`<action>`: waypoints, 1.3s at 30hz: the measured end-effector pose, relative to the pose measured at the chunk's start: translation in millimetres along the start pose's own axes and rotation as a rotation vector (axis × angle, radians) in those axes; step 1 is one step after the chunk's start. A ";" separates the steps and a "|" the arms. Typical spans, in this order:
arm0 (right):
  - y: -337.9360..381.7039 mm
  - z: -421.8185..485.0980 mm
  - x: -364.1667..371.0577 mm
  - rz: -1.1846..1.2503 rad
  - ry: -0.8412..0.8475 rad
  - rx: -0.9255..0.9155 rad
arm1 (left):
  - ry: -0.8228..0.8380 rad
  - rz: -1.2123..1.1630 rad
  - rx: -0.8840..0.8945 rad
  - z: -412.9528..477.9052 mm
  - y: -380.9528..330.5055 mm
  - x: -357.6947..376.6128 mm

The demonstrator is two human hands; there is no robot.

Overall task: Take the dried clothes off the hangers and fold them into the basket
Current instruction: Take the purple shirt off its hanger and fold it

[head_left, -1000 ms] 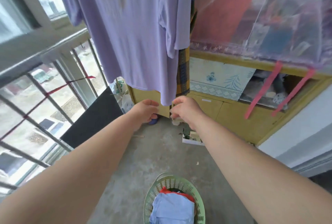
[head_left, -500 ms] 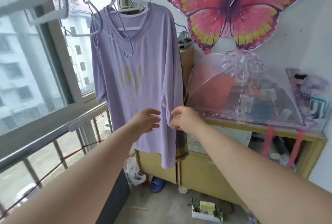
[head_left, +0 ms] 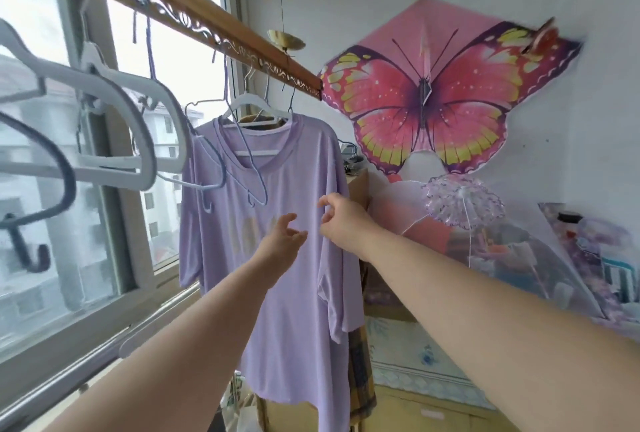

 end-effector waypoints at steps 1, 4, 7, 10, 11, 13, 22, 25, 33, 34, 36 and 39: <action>9.9 5.3 -3.6 -0.038 -0.033 -0.031 | -0.009 0.006 0.022 6.5 -6.3 -1.9; 35.7 18.0 -16.4 -0.227 -0.148 -0.119 | -0.028 0.026 0.074 22.2 -26.0 -4.3; 56.4 33.9 -30.9 -0.362 -0.291 -0.188 | -0.066 0.044 0.172 33.5 -52.3 -3.6; 70.3 53.0 -45.7 -0.448 -0.419 -0.222 | -0.123 -0.063 0.279 37.9 -82.6 -1.5; 73.2 59.0 -50.6 -0.458 -0.429 -0.200 | -0.142 -0.106 0.295 40.0 -92.1 -1.3; 77.6 68.7 -58.7 -0.455 -0.404 -0.129 | -0.187 -0.161 0.300 44.0 -110.0 -3.6; 82.5 89.6 -65.5 -0.328 -0.362 -0.067 | -0.326 -0.100 0.258 82.6 -137.1 -28.5; 79.0 88.1 -65.6 -0.305 -0.370 -0.078 | -0.285 -0.049 0.217 89.4 -127.8 -27.7; 72.7 77.5 -62.9 -0.182 -0.343 -0.146 | -0.324 0.051 0.258 88.6 -130.3 -29.3; 72.3 76.2 -61.5 -0.159 -0.331 -0.143 | -0.353 0.030 0.297 84.9 -133.9 -28.0; 71.9 72.5 -59.9 -0.071 -0.319 -0.119 | -0.408 -0.007 0.372 73.7 -144.2 -23.5; 69.1 66.8 -57.9 0.148 -0.262 -0.045 | -0.434 0.008 0.415 65.0 -154.6 -16.6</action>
Point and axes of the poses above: each hand's wrist, its own z-axis towards the middle knuckle, its own x-axis out of the palm, y = z × x, the point moved 2 cm from there along z, towards the middle knuckle, and after that the axes turned 1 degree about z, right-handed, at the moved point
